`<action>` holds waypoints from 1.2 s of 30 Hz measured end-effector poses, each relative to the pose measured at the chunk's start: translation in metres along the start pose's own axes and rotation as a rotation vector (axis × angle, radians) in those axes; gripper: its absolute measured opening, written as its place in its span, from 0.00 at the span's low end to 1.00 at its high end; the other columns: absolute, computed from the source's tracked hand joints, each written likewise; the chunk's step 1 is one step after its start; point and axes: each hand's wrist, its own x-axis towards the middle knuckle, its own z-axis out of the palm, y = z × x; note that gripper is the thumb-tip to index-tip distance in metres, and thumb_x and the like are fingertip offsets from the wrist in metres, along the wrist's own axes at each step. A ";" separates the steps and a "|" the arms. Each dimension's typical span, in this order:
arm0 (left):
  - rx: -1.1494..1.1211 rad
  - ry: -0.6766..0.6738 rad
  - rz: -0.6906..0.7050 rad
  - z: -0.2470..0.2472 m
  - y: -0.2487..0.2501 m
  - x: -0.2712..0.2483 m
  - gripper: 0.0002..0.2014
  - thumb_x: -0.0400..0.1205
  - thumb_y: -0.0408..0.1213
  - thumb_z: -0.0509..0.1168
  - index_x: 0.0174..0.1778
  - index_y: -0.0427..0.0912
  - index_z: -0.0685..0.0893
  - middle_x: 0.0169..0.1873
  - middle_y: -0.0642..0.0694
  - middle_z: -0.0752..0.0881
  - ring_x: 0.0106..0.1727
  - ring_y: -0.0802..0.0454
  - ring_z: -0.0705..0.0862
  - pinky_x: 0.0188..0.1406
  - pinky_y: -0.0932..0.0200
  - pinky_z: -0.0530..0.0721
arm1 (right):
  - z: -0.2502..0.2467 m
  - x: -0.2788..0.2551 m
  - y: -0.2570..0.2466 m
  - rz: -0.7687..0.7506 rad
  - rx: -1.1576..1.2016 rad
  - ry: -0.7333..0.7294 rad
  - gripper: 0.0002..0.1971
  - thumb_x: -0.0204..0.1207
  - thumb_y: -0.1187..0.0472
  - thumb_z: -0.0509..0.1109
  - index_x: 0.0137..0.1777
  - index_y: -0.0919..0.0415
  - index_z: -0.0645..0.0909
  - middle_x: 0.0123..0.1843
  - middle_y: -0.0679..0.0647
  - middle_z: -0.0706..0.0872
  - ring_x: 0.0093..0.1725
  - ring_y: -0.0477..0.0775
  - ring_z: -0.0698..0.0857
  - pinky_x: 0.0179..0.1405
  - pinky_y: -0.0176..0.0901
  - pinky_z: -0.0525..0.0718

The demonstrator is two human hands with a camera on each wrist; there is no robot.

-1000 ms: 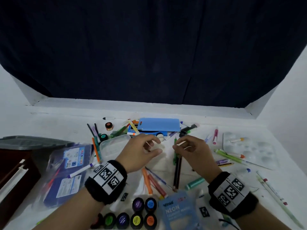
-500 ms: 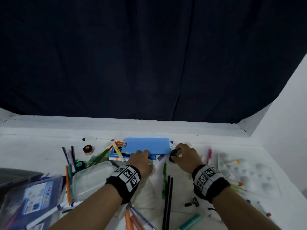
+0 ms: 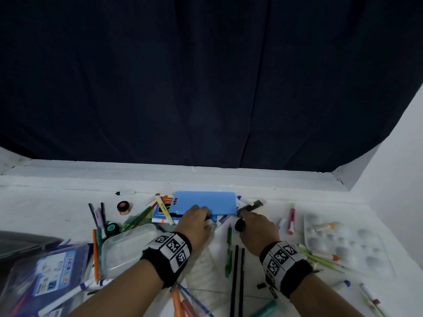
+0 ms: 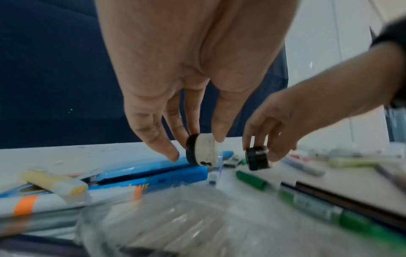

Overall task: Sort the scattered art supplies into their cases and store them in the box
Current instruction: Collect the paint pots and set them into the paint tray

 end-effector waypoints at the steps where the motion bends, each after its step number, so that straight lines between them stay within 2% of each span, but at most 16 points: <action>1: -0.045 0.019 0.011 -0.005 0.002 -0.005 0.14 0.86 0.40 0.63 0.67 0.44 0.80 0.57 0.46 0.77 0.60 0.47 0.79 0.55 0.64 0.70 | -0.002 -0.005 -0.001 -0.010 0.072 0.007 0.21 0.78 0.58 0.63 0.72 0.50 0.72 0.64 0.53 0.84 0.62 0.60 0.83 0.52 0.47 0.80; 3: -0.138 0.042 0.009 -0.019 0.006 -0.019 0.14 0.85 0.44 0.66 0.66 0.46 0.81 0.54 0.48 0.76 0.55 0.50 0.79 0.54 0.64 0.70 | -0.006 -0.016 -0.004 -0.046 0.247 0.044 0.19 0.78 0.60 0.66 0.69 0.54 0.76 0.60 0.57 0.86 0.56 0.59 0.84 0.48 0.45 0.81; 6: -0.317 0.051 -0.014 -0.040 0.005 -0.047 0.14 0.81 0.47 0.72 0.61 0.50 0.84 0.53 0.50 0.82 0.54 0.53 0.83 0.56 0.59 0.80 | -0.012 -0.034 -0.011 -0.121 0.424 0.169 0.17 0.78 0.63 0.69 0.66 0.56 0.80 0.53 0.57 0.87 0.45 0.53 0.81 0.45 0.41 0.77; 8: -0.526 0.069 -0.024 -0.055 0.002 -0.071 0.13 0.78 0.47 0.76 0.56 0.53 0.86 0.48 0.52 0.84 0.47 0.54 0.86 0.54 0.57 0.83 | -0.016 -0.050 -0.019 -0.158 0.533 0.211 0.17 0.78 0.65 0.70 0.66 0.54 0.82 0.52 0.54 0.86 0.44 0.50 0.81 0.45 0.34 0.75; 10: -0.743 0.094 -0.029 -0.069 0.003 -0.097 0.12 0.75 0.43 0.79 0.54 0.52 0.88 0.44 0.48 0.84 0.41 0.54 0.86 0.50 0.58 0.83 | -0.022 -0.068 -0.029 -0.188 0.624 0.219 0.13 0.79 0.64 0.71 0.62 0.50 0.84 0.51 0.49 0.87 0.44 0.48 0.85 0.45 0.30 0.79; 11: -0.797 0.107 -0.029 -0.077 0.003 -0.111 0.13 0.75 0.41 0.79 0.54 0.51 0.89 0.45 0.47 0.85 0.42 0.54 0.86 0.50 0.59 0.84 | -0.025 -0.078 -0.035 -0.194 0.668 0.218 0.11 0.80 0.63 0.71 0.59 0.49 0.84 0.51 0.49 0.87 0.45 0.47 0.86 0.46 0.30 0.81; 13: -0.869 0.100 -0.013 -0.089 0.001 -0.138 0.14 0.74 0.38 0.79 0.55 0.47 0.89 0.47 0.50 0.87 0.45 0.56 0.87 0.53 0.62 0.86 | -0.031 -0.099 -0.047 -0.205 0.777 0.189 0.10 0.78 0.62 0.73 0.55 0.47 0.84 0.49 0.48 0.89 0.44 0.47 0.88 0.43 0.33 0.84; 15: -0.919 0.075 -0.007 -0.098 -0.005 -0.163 0.17 0.72 0.38 0.80 0.55 0.46 0.88 0.50 0.50 0.89 0.52 0.53 0.88 0.58 0.57 0.86 | -0.035 -0.120 -0.059 -0.218 0.835 0.132 0.10 0.76 0.64 0.74 0.51 0.49 0.81 0.45 0.46 0.89 0.39 0.45 0.87 0.38 0.35 0.83; 17: -0.907 0.084 -0.012 -0.103 -0.013 -0.185 0.18 0.69 0.39 0.81 0.54 0.48 0.88 0.54 0.50 0.90 0.56 0.51 0.87 0.60 0.55 0.86 | -0.037 -0.141 -0.072 -0.236 0.810 0.072 0.10 0.74 0.64 0.76 0.48 0.52 0.78 0.43 0.46 0.88 0.38 0.44 0.86 0.36 0.34 0.82; 21: -0.867 0.125 -0.012 -0.102 -0.034 -0.223 0.18 0.67 0.36 0.83 0.51 0.46 0.87 0.49 0.46 0.90 0.48 0.51 0.87 0.48 0.58 0.84 | -0.028 -0.174 -0.099 -0.324 0.804 -0.052 0.11 0.73 0.64 0.77 0.46 0.55 0.76 0.45 0.47 0.86 0.39 0.50 0.89 0.41 0.45 0.85; 24: -0.637 0.131 -0.010 -0.093 -0.053 -0.246 0.18 0.68 0.41 0.83 0.50 0.51 0.86 0.50 0.54 0.89 0.46 0.52 0.88 0.41 0.58 0.82 | -0.015 -0.186 -0.114 -0.375 0.774 -0.125 0.15 0.71 0.63 0.77 0.54 0.50 0.79 0.49 0.45 0.84 0.41 0.52 0.88 0.41 0.40 0.82; 26: -0.470 0.136 0.016 -0.083 -0.064 -0.259 0.17 0.68 0.42 0.84 0.48 0.54 0.86 0.50 0.59 0.88 0.46 0.58 0.87 0.38 0.66 0.82 | -0.004 -0.188 -0.122 -0.454 0.671 -0.117 0.17 0.69 0.62 0.77 0.58 0.51 0.82 0.52 0.44 0.84 0.47 0.48 0.86 0.49 0.35 0.81; 28: -0.372 0.129 0.011 -0.072 -0.073 -0.269 0.18 0.67 0.42 0.85 0.45 0.57 0.84 0.47 0.63 0.87 0.43 0.62 0.86 0.36 0.72 0.79 | 0.008 -0.190 -0.129 -0.542 0.561 -0.103 0.17 0.69 0.60 0.76 0.58 0.52 0.84 0.52 0.44 0.85 0.51 0.43 0.82 0.54 0.32 0.79; 31: -0.248 0.105 -0.034 -0.058 -0.084 -0.277 0.19 0.65 0.42 0.84 0.45 0.61 0.83 0.45 0.64 0.86 0.40 0.62 0.85 0.37 0.67 0.82 | 0.019 -0.192 -0.139 -0.589 0.453 -0.149 0.17 0.70 0.59 0.75 0.59 0.52 0.84 0.55 0.44 0.87 0.55 0.42 0.82 0.58 0.39 0.79; 36: -0.164 0.066 -0.049 -0.045 -0.087 -0.276 0.16 0.66 0.37 0.79 0.45 0.57 0.84 0.39 0.60 0.88 0.39 0.63 0.85 0.43 0.63 0.83 | 0.027 -0.194 -0.152 -0.625 0.265 -0.234 0.18 0.73 0.58 0.73 0.64 0.51 0.84 0.58 0.48 0.87 0.59 0.50 0.83 0.61 0.46 0.79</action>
